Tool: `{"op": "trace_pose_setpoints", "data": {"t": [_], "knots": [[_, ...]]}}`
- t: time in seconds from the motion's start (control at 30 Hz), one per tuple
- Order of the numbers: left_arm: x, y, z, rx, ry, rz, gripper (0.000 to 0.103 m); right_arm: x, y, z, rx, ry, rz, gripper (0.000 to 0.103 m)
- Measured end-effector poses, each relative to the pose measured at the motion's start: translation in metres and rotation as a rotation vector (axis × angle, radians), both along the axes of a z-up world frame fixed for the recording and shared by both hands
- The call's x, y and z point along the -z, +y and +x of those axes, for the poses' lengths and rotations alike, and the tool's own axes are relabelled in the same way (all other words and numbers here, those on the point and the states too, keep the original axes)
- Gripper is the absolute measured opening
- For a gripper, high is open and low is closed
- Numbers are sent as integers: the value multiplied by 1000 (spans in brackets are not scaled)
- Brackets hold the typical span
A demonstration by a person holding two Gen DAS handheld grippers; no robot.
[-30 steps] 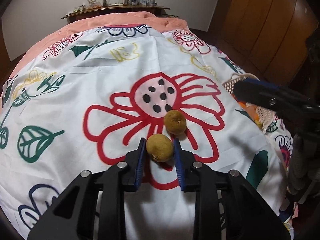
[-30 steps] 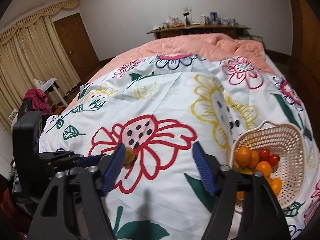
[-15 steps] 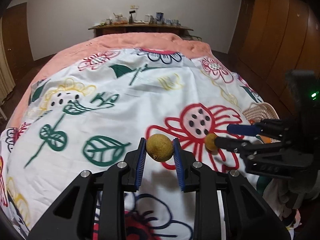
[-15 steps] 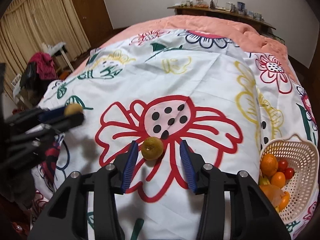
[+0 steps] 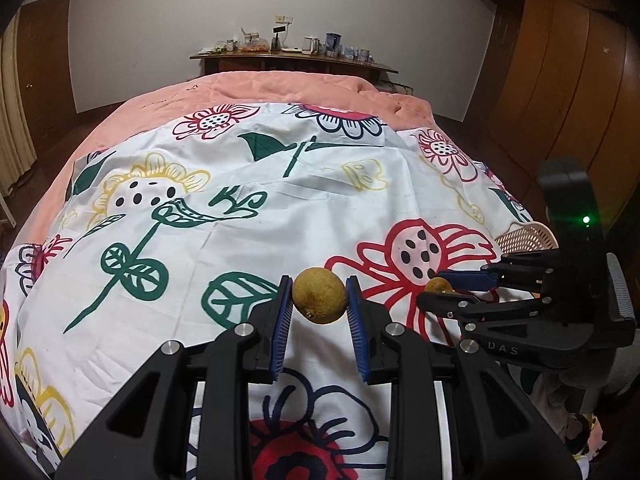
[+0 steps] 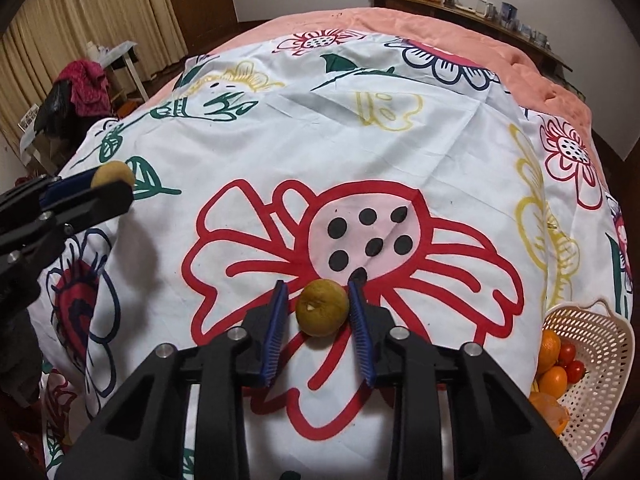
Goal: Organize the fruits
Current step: 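Carry the kiwi into the basket and open the right gripper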
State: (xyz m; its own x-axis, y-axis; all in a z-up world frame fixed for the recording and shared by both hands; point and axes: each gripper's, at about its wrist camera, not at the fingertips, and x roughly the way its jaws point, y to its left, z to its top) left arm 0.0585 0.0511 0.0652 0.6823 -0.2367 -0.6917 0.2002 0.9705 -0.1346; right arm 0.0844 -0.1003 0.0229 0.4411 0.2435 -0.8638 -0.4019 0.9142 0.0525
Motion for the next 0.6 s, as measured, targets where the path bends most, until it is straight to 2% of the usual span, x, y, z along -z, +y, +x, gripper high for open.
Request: {"op": "trace_pose_setpoints", "data": {"t": [0.27, 0.6], "knots": [[1, 3, 1, -8, 0, -4, 28, 2, 2, 2, 4, 5, -15, 27], [1, 0, 0, -5, 2, -2, 28, -16, -15, -6, 56, -50, 56, 26]]}}
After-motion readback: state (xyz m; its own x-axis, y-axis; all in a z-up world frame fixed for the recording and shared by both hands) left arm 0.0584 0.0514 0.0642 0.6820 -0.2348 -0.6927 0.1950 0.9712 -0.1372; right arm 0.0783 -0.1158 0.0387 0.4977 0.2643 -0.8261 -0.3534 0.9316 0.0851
